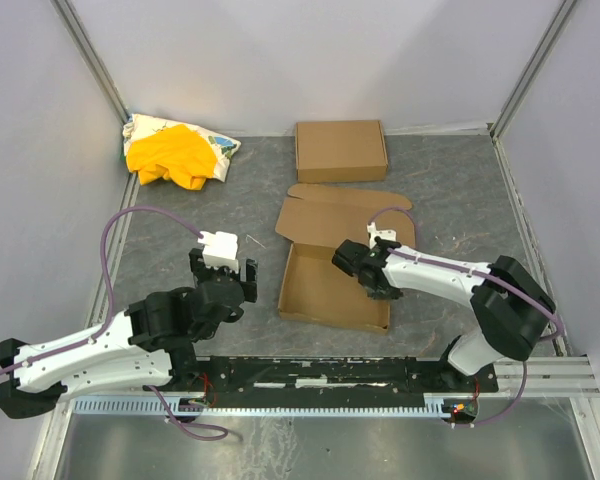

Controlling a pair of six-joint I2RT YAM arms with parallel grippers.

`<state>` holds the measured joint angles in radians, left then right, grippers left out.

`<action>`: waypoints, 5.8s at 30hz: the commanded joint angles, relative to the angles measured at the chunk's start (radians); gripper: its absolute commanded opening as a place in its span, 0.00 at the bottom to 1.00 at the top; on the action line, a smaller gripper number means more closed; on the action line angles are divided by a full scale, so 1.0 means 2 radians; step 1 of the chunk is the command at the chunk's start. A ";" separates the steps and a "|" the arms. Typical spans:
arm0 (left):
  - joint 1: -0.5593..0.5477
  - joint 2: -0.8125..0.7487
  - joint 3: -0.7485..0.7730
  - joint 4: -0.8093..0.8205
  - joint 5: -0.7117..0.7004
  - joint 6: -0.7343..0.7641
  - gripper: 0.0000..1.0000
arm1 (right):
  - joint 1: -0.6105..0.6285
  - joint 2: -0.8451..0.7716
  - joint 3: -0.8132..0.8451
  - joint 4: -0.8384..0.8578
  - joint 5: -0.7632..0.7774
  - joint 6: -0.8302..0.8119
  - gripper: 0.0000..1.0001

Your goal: Fold the paper box

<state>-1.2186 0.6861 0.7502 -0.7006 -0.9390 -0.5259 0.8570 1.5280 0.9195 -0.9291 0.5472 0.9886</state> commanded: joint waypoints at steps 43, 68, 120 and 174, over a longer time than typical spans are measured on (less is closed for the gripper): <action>0.003 -0.013 -0.005 0.018 -0.002 -0.025 0.87 | 0.027 -0.116 -0.120 0.068 -0.075 0.014 0.01; 0.002 0.009 -0.030 0.124 0.165 0.035 0.76 | 0.039 -0.134 -0.059 0.086 -0.041 -0.034 0.46; -0.180 0.505 -0.057 0.726 0.135 0.114 0.79 | -0.037 -0.111 -0.106 0.192 -0.167 0.008 0.30; 0.535 0.488 0.313 0.107 0.482 0.071 0.88 | -0.363 0.135 0.397 -0.012 -0.359 -0.272 0.69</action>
<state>-0.1741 1.6230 1.4231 -0.5159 -0.1375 -0.4068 0.1535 1.7119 1.7420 -0.9871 -0.0212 0.5007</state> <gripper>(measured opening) 0.893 0.690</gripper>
